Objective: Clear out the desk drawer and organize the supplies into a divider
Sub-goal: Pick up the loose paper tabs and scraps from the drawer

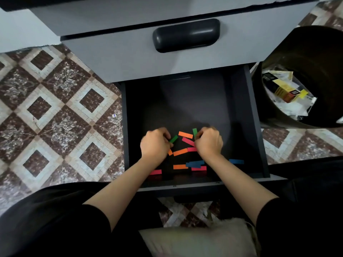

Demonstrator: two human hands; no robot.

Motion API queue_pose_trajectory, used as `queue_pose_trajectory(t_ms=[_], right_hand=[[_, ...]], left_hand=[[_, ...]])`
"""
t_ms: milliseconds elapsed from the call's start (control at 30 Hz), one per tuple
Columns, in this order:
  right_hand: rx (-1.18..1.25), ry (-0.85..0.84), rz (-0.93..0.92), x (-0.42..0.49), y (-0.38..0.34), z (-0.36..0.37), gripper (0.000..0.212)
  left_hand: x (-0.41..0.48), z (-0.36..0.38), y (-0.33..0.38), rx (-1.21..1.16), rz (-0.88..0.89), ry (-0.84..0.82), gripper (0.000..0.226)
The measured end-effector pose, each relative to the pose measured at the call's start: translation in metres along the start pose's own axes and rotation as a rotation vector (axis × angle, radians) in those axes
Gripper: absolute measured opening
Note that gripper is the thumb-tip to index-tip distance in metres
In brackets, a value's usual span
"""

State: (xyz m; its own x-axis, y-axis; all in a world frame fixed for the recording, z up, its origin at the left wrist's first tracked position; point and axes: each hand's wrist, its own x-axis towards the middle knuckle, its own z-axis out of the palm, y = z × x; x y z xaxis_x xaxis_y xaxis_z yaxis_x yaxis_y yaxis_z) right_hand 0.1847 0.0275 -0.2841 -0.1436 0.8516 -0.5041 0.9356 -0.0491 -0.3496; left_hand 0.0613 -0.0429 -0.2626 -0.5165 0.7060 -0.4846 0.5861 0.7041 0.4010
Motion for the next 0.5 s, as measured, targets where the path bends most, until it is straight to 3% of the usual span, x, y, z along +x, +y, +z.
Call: queue_pose_trajectory(t_ms=[267,500], right_hand=[[0.06,0.058,0.073,-0.005,-0.003,0.004,0.039],[0.185,0.092,0.144,0.002,-0.001,0.01,0.013]], left_hand=[[0.014,-0.042,0.001,-0.136,-0.015,0.085,0.014],[0.018,-0.068,-0.002,-0.298,0.071,0.099,0.015]])
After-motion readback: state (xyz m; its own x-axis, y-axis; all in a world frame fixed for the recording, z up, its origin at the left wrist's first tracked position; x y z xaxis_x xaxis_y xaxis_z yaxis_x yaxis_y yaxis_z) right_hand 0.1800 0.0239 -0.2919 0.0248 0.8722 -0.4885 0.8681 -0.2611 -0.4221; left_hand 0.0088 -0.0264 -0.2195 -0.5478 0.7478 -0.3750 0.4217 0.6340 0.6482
